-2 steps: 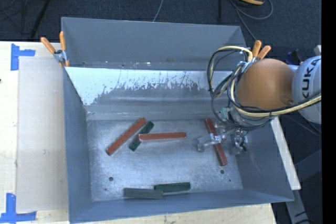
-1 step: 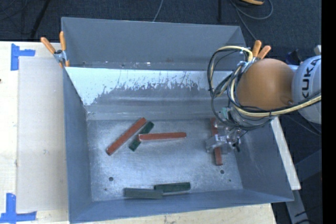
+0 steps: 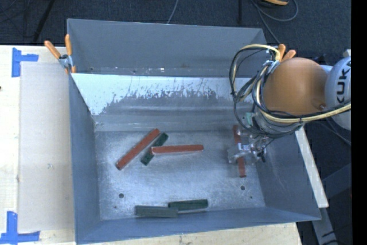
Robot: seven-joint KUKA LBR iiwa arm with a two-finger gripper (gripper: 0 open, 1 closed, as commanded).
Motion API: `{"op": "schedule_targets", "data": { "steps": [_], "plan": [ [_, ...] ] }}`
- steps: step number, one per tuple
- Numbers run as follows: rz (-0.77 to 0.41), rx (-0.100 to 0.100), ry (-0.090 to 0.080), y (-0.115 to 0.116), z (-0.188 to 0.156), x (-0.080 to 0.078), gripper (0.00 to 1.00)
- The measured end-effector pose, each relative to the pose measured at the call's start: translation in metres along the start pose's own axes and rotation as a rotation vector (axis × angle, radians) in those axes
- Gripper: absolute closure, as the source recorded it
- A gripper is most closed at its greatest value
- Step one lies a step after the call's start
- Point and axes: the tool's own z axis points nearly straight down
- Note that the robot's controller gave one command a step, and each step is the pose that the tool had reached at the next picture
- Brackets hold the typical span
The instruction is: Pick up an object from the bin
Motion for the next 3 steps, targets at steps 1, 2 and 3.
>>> {"op": "schedule_targets", "data": {
  "steps": [1, 2, 3],
  "plan": [
    [0.003, -0.001, -0.001, 0.0, -0.001, -0.001, 1.0],
    [0.009, 0.001, 0.0, 0.0, -0.031, -0.002, 1.0],
    [0.014, 0.0, 0.0, 0.0, -0.042, -0.003, 1.0]
  ]
}}
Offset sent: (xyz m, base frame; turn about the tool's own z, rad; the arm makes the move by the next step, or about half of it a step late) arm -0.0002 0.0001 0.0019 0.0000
